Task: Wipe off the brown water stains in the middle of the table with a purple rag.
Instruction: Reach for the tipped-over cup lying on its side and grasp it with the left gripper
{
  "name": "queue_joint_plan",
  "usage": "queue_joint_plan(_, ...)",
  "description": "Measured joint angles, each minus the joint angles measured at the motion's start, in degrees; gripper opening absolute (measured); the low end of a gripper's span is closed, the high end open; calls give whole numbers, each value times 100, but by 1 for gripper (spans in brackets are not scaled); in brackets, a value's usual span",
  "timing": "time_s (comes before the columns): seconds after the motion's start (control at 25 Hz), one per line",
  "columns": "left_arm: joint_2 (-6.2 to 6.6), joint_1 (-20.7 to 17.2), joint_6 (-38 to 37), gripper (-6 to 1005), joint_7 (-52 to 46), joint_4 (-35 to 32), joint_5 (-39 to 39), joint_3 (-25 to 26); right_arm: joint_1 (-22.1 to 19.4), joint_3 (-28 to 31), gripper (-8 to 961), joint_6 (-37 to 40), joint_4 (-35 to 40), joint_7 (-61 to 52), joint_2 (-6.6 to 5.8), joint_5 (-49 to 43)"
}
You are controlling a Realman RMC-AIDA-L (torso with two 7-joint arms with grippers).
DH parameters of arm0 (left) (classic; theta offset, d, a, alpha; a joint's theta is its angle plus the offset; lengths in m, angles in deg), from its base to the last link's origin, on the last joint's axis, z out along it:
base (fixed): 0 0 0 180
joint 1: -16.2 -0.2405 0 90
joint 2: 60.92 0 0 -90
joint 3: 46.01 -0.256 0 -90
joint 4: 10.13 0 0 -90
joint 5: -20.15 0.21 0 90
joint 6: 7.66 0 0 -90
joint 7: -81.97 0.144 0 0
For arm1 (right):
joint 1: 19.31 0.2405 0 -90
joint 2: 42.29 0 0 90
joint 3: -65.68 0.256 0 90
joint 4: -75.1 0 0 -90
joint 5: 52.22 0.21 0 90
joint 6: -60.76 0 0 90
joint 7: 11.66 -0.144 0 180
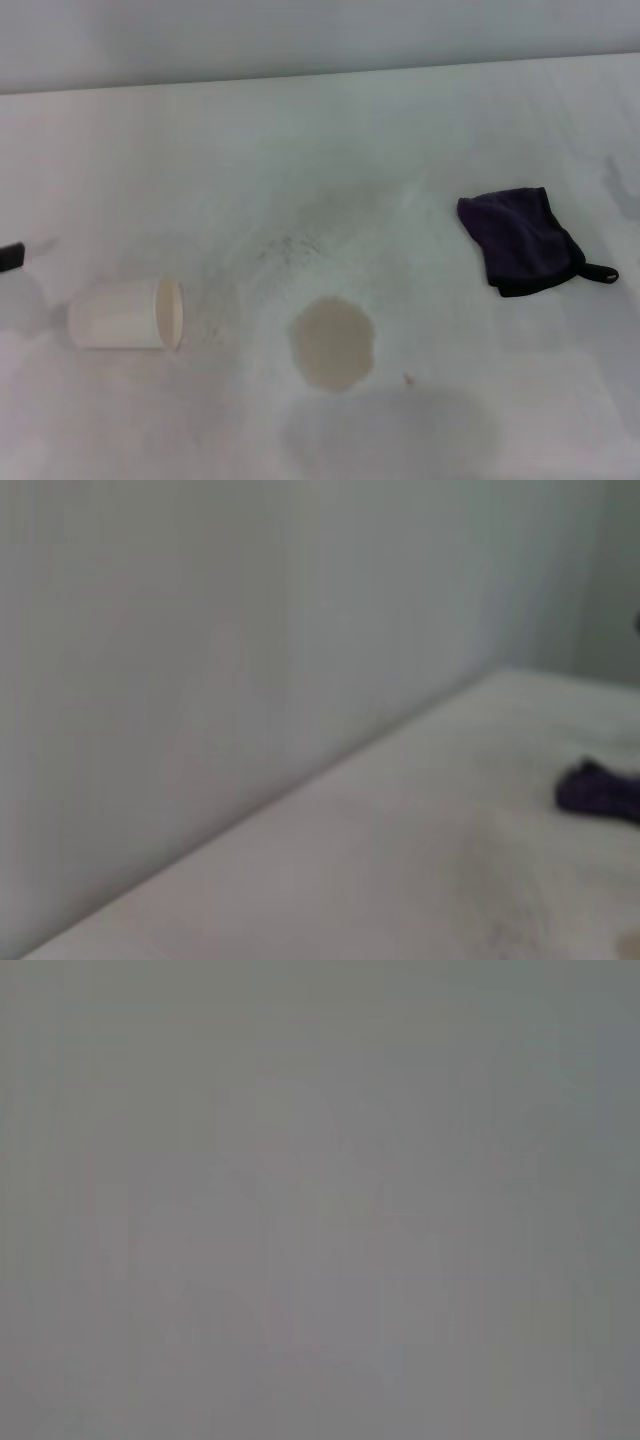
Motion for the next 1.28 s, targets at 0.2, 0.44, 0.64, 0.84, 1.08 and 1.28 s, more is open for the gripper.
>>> queue_joint_plan(0.2, -162, 154, -581, 893, -345, -1006, 1145, 165, 22, 4, 875, -3, -111, -2, -1, -1)
queue_joint_plan(0.44, -168, 489, -1001, 893, -167, -1348, 1893, 138, 35, 6, 875, -15, -270, -2, -2, -32)
queue_joint_plan(0.64, -301, 742, -1107, 892, 58, -1439, 2600, -9, 83, 6, 875, -38, -352, -2, 4, -31)
queue_joint_plan(0.84, -659, 982, -1107, 892, 389, -1358, 3334, -42, 105, -24, 875, -126, -369, -2, 7, -44)
queue_joint_plan(1.08, -1001, 1089, -1024, 892, 787, -1392, 3806, -47, 98, 2, 874, -125, -381, -2, 7, -52)
queue_joint_plan(1.28, -1079, 1092, -957, 892, 940, -1364, 3860, -99, 91, 5, 874, -187, -416, -2, 7, -47)
